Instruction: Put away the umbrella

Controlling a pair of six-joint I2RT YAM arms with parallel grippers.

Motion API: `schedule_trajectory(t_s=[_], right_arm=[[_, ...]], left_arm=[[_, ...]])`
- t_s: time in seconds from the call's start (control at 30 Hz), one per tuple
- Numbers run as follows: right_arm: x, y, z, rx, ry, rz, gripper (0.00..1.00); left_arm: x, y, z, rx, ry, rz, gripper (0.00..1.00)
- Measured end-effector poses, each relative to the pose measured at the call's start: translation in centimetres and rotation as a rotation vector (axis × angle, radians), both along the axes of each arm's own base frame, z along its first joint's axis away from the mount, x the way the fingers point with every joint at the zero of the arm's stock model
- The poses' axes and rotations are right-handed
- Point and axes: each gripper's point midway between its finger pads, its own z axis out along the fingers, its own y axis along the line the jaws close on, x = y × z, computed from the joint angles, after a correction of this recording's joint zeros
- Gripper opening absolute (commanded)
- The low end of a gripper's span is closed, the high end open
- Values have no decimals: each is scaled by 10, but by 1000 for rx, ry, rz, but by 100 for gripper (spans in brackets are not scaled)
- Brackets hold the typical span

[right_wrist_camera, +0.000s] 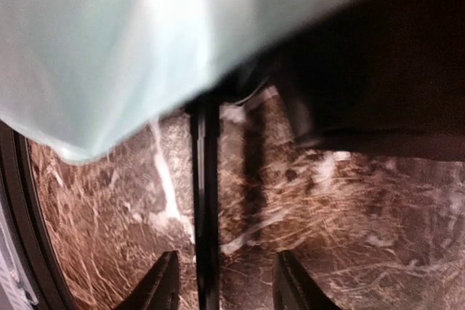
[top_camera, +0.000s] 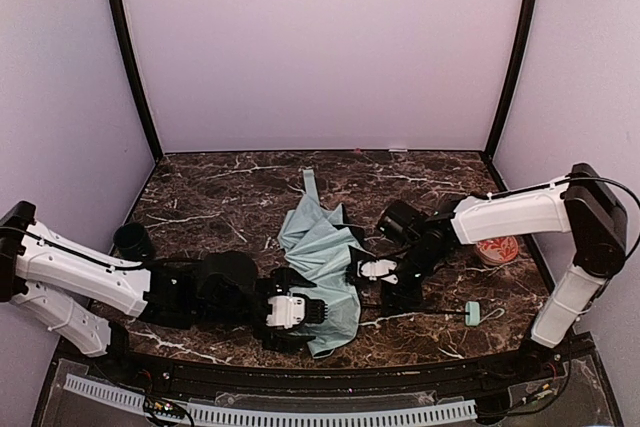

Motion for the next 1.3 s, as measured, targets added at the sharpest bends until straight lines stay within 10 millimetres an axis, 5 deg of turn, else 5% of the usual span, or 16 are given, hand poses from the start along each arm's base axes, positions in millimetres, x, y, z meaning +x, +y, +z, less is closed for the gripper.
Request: schedule_trajectory(t_s=[0.13, 0.2, 0.33, 0.5, 0.67, 0.8, 0.87, 0.93, 1.0, 1.07, 1.13, 1.2, 1.3], right_arm=[[9, 8, 27, 56, -57, -26, 61], [13, 12, 55, 128, -110, -43, 71], [20, 19, 113, 294, -202, -110, 75], [40, 32, 158, 518, -189, -342, 60], [47, 42, 139, 668, 42, -672, 59], [22, 47, 92, 639, 237, -813, 74], [11, 53, 86, 629, 286, -823, 76], [4, 65, 89, 652, 310, -794, 63], [2, 74, 89, 667, 321, -771, 31], [2, 84, 83, 656, 338, -760, 11], [4, 89, 75, 634, 346, -752, 0], [2, 93, 72, 626, 366, -744, 0], [-1, 94, 80, 647, 368, -709, 0]], left_arm=[[7, -6, -17, 54, -7, -5, 87], [12, -6, -14, 43, -6, -6, 87], [20, -3, 2, -9, 2, 1, 89], [48, 17, 59, -219, 137, 131, 51], [58, 34, 80, -333, 286, 236, 45], [41, 38, 65, -317, 390, 218, 67], [37, 40, 53, -290, 416, 226, 71], [37, 41, 41, -262, 434, 241, 71], [40, 40, 29, -232, 440, 260, 68], [44, 38, 16, -197, 442, 284, 66], [48, 38, 1, -158, 444, 307, 63], [50, 36, -10, -131, 443, 316, 54], [53, 34, -14, -128, 428, 318, 19]])
